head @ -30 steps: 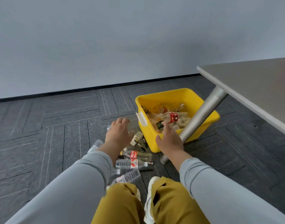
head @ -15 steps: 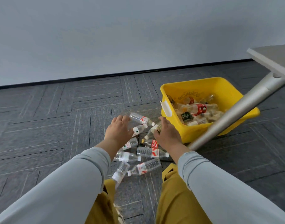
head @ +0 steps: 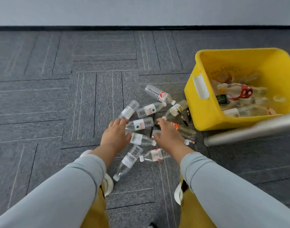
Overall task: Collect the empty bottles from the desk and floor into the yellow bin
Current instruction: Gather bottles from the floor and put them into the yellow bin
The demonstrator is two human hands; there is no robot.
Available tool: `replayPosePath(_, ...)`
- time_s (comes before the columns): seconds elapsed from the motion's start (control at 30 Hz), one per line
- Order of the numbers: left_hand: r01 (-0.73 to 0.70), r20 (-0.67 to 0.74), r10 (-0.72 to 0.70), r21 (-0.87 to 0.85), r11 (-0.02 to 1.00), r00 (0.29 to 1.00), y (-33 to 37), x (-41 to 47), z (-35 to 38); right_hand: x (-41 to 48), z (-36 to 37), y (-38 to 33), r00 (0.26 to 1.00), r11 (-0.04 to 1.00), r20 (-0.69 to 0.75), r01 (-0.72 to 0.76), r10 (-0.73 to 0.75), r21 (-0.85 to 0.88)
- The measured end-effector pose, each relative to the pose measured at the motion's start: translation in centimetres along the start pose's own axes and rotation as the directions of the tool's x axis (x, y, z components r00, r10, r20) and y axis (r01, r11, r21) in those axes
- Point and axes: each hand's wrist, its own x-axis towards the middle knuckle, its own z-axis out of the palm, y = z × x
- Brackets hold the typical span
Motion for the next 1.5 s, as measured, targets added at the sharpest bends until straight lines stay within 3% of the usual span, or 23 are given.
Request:
replayPosePath(0.23,0.086,0.115,-0.089,0.026,0.996,0.989,-3.5,3.9,6.1,5.9,6.2,1.5,0.992,1.0,0.128,0.018,-0.016,-0.014)
replayPosePath(0.43,0.103,0.211,-0.119,0.084,0.991,0.97,-3.9,6.8,10.3,7.1,10.1,7.6,0.965,0.981,0.263,0.042,0.009,-0.187)
replayPosePath(0.57,0.089,0.222,-0.108,0.093,0.992,0.969,-3.9,8.2,12.5,7.5,12.9,11.7,0.926,0.929,0.376,0.151,-0.013,-0.338)
replayPosePath(0.77,0.078,0.239,-0.102,0.107,0.991,0.966,-3.8,9.5,15.1,7.9,17.1,14.6,0.877,0.854,0.47,0.316,-0.097,-0.413)
replayPosePath(1.03,0.046,0.251,-0.071,0.104,0.993,0.965,-3.8,9.2,17.9,7.7,20.4,16.0,0.887,0.772,0.457,0.334,-0.064,-0.541)
replayPosePath(1.17,0.085,0.241,-0.117,0.137,0.987,0.964,-4.3,8.6,17.6,8.0,17.9,15.8,0.858,0.847,0.49,0.373,-0.158,-0.38)
replayPosePath(1.27,0.136,0.197,-0.167,0.163,0.977,0.966,-4.8,8.3,16.7,8.1,14.2,15.5,0.864,0.876,0.438,0.394,-0.25,-0.277)
replayPosePath(1.4,0.19,0.22,-0.23,0.187,0.964,0.948,-5.5,7.7,16.4,7.9,11.5,15.1,0.966,0.964,0.23,0.168,-0.119,-0.206)
replayPosePath(1.5,0.193,0.325,-0.262,0.232,0.954,0.909,-6.4,7.1,17.1,8.8,11.5,14.3,0.982,0.982,0.187,0.071,-0.038,-0.174)
